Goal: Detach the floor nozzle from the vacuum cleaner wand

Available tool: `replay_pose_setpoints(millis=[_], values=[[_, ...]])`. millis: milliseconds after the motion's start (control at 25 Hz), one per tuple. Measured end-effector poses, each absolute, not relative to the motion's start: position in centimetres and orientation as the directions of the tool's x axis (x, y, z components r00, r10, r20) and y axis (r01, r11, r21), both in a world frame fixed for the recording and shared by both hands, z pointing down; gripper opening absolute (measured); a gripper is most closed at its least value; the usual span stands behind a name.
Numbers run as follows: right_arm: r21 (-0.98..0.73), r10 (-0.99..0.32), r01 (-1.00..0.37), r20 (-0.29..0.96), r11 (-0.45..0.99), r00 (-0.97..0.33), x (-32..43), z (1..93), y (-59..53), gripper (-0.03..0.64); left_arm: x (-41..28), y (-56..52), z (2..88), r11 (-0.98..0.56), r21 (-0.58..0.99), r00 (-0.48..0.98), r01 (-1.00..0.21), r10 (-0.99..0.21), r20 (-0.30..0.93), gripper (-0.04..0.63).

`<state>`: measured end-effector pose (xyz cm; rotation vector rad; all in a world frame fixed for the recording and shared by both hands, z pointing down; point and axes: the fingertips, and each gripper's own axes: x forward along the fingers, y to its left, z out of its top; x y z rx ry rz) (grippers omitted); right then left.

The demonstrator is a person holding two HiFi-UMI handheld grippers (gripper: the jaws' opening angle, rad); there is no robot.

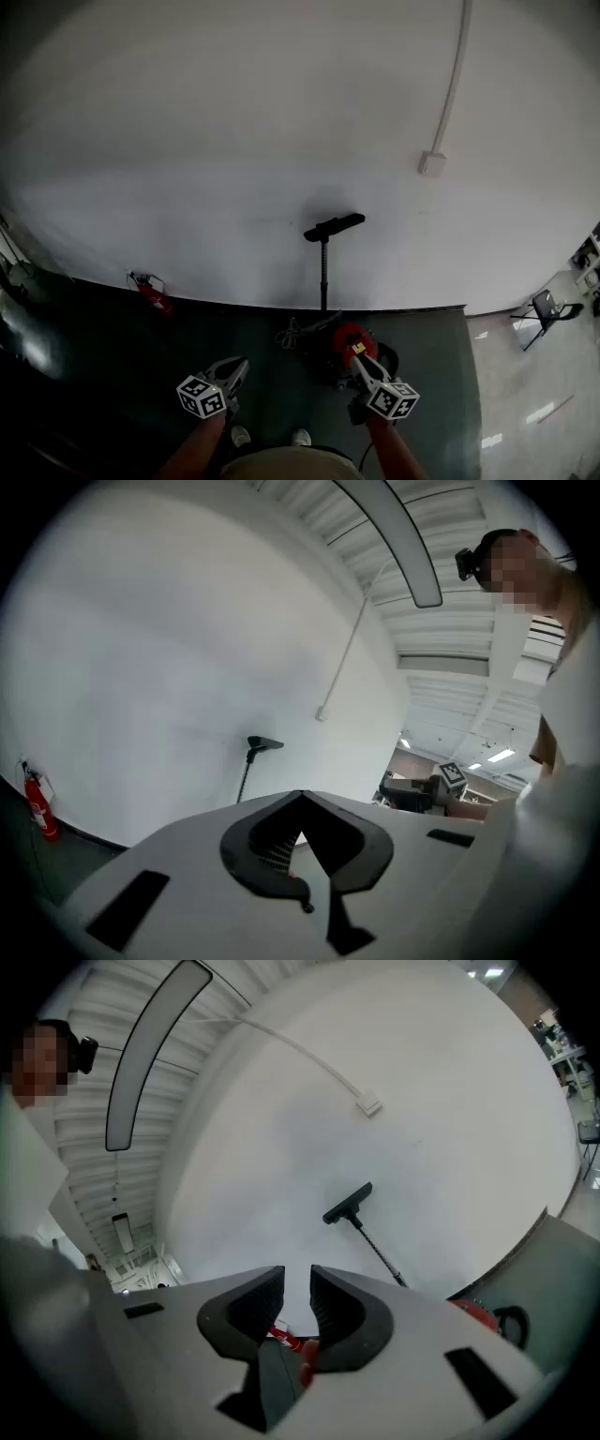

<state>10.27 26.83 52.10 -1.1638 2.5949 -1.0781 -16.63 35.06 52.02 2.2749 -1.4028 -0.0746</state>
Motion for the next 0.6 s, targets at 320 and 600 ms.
replay_pose_setpoints(millis=[320, 600], values=[[-0.656, -0.66, -0.596, 0.194, 0.463, -0.726, 10.0, 53.2, 26.2, 0.091, -16.8, 34.6, 52.4, -0.355, 0.412, 0.463, -0.839, -0.864, 0.198, 0.006], [-0.706, -0.667, -0.551, 0.149, 0.444, -0.73, 11.8, 53.0, 26.2, 0.092, -15.9, 34.5, 52.3, -0.373, 0.432, 0.477, -0.821, -0.864, 0.161, 0.006]])
